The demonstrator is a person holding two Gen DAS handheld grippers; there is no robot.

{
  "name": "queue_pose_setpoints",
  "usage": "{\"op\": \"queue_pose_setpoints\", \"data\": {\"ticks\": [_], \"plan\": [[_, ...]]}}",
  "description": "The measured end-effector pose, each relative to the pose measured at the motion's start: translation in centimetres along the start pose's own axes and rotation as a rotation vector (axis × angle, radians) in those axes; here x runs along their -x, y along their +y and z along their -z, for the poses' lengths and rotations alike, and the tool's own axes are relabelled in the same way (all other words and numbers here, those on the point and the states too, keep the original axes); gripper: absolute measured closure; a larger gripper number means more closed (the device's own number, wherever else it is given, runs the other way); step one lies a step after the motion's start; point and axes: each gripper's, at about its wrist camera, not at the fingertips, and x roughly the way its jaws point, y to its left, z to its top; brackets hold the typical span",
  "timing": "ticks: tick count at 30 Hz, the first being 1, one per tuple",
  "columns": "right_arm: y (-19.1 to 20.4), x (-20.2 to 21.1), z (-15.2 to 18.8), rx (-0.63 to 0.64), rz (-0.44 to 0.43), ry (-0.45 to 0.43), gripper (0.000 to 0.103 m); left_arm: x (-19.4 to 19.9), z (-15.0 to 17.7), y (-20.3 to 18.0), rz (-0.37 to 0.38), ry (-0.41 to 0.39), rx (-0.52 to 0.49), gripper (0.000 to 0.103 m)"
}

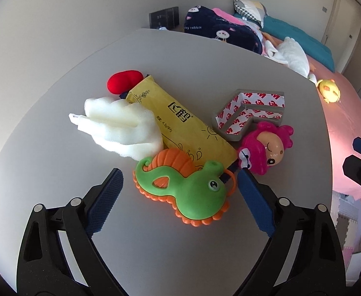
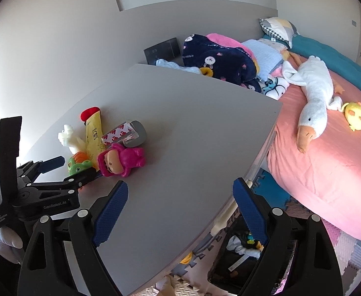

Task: Collect trash
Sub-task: 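Grasp the green seahorse teether with the left tool while the right tool grasps the pink doll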

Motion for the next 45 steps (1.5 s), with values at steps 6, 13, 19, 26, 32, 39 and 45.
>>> {"op": "queue_pose_setpoints", "data": {"ticks": [6, 13, 19, 26, 32, 39, 45], "plan": [[1.1, -1.1, -0.3, 0.013, -0.013, 0.017, 0.016, 0.1, 0.2, 0.5, -0.004, -0.014, -0.008, 0.019], [3.0, -2.6, -0.4, 0.032, -0.051, 0.038, 0.016, 1.7, 1.1, 1.9, -0.025, -0.024, 0.013, 0.019], [5.0, -4.3, -0.8, 0.057, -0.094, 0.058, 0.016, 3.4, 2.0, 3.8, -0.056, -0.031, 0.054, 0.019], [6.4, -6.5, -1.6, 0.071, -0.096, 0.062, 0.016, 4.5, 3.1, 5.7, -0.089, -0.022, 0.095, 0.019], [6.4, -8.0, -1.5, 0.061, -0.083, 0.071, 0.023, 5.2, 3.8, 6.4, -0.105, -0.015, 0.112, 0.019], [6.1, -7.4, -1.2, 0.064, -0.091, 0.070, 0.036, 5.5, 3.8, 6.4, -0.098, -0.021, 0.117, 0.019], [5.0, -5.9, -0.4, 0.046, -0.085, 0.067, 0.036, 5.8, 3.3, 4.9, -0.070, -0.034, 0.089, 0.019]]}}
